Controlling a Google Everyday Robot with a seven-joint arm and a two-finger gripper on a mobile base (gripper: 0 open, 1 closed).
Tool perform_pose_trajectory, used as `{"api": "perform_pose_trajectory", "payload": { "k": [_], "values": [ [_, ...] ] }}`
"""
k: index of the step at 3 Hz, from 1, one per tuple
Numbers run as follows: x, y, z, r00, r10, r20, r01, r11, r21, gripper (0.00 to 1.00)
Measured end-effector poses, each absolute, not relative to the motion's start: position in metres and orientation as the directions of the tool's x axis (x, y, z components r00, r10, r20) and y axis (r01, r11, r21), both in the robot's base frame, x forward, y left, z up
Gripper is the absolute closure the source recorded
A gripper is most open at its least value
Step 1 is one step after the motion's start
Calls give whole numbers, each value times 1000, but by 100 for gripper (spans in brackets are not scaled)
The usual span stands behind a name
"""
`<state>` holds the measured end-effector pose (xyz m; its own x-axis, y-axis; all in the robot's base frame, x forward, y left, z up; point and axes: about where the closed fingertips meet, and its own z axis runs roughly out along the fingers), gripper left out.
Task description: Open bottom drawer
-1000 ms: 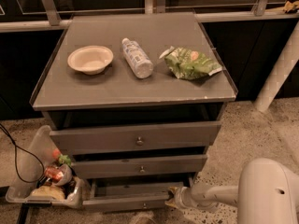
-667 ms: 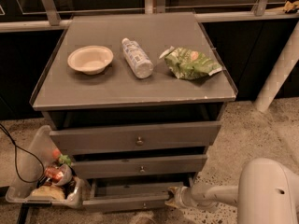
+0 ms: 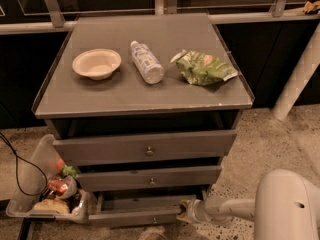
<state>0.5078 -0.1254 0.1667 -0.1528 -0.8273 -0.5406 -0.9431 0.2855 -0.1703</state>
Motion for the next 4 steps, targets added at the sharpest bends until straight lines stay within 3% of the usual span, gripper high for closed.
{"api": "perform_pose_trajectory", "payload": {
  "k": [2,3,4],
  "values": [
    [486,-141,155,-168,-801,-574,-945,297,-138,12],
    [487,-138,159,-168,-801,-574,-945,297,-138,0],
    [446,-151,150,-189,-786,-588,-942,314,-116,17]
  ]
}}
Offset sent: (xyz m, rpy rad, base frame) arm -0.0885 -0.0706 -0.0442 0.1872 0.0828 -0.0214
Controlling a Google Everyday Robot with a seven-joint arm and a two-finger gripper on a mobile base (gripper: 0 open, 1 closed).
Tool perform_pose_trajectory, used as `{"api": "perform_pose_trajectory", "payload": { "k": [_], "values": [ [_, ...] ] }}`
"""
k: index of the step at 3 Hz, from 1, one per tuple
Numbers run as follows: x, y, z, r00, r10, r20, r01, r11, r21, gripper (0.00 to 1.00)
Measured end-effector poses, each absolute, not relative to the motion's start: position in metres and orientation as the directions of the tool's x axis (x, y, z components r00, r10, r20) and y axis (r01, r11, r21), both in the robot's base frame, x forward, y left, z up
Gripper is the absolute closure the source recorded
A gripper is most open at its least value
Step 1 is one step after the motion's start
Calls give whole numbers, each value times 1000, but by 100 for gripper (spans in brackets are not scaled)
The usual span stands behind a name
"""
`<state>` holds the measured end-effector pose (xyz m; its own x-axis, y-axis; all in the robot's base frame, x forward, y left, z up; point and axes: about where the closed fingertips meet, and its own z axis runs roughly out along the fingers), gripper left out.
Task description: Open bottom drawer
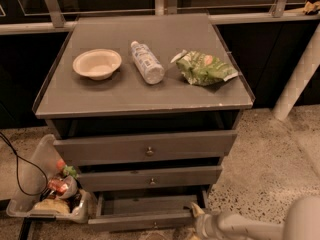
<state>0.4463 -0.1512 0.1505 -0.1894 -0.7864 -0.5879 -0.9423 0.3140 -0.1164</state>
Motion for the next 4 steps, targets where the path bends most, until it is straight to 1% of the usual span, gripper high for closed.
{"api": "perform_pose_trajectory", "payload": {
  "k": [1,3,4],
  "values": [
    [438,-153,153,-192,-784,-591,-942,317,-114,40],
    [440,-153,164,-192,-784,-591,-942,317,-115,86],
    [440,-153,164,-192,-784,-591,-942,317,-115,85]
  ]
}}
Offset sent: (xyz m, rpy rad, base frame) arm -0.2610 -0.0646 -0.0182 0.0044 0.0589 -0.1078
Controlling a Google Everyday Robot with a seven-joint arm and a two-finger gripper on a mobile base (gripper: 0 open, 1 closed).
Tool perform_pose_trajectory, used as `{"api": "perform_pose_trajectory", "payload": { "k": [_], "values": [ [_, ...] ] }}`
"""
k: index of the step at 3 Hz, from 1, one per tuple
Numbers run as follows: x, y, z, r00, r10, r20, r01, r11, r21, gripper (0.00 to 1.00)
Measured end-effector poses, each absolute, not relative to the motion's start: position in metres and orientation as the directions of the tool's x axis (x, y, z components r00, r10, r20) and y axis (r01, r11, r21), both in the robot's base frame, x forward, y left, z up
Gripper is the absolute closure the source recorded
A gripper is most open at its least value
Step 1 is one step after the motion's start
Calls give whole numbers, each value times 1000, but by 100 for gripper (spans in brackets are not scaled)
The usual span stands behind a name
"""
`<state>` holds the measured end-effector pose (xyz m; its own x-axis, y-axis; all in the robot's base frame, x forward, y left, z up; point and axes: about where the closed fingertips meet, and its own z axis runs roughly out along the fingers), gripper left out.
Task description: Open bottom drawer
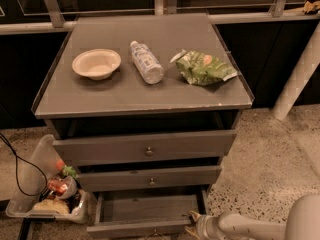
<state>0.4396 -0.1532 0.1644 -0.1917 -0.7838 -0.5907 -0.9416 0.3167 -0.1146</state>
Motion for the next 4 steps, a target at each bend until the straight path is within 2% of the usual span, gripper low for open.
{"api": "perform_pose_trajectory", "payload": {
  "k": [2,3,4],
  "values": [
    [440,-153,164,-192,-784,-591,-942,317,-115,39],
    [441,-154,166,-192,-784,-591,-942,317,-115,40],
    [424,-161,164,-184,-767,-614,-946,309,-102,64]
  ]
}}
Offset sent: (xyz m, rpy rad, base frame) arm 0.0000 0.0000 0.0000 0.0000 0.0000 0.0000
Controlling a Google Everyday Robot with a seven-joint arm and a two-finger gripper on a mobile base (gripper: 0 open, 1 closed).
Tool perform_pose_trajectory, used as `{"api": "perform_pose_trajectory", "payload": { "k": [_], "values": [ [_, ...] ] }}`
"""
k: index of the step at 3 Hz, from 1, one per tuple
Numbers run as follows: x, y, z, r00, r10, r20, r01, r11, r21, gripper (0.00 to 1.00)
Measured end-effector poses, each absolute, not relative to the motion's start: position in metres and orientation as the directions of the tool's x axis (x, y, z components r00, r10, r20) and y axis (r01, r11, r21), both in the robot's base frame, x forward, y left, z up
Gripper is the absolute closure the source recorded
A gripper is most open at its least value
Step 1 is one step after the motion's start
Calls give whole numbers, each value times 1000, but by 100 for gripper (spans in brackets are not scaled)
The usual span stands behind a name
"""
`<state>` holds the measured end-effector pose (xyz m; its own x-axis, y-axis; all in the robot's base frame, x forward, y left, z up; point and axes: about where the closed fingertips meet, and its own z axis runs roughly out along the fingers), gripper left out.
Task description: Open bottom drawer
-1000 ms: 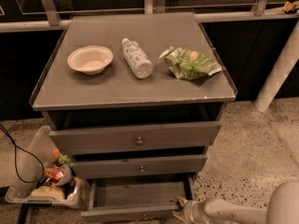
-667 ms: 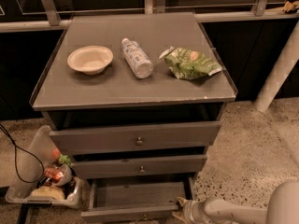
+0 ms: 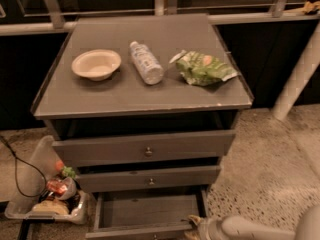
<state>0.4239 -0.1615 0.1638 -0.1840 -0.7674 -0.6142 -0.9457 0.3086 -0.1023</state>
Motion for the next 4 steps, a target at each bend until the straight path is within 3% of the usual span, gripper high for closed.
{"api": "perform_pose_trajectory", "payload": {
  "k": [1,2,4],
  "values": [
    [425,-161,168,-184,-767,-614,-946,309,-102,87],
    [404,-168,165,-185,-752,-632,-946,311,-93,89],
    [405,-168,165,-185,-752,-632,-946,311,-93,42]
  ]
}}
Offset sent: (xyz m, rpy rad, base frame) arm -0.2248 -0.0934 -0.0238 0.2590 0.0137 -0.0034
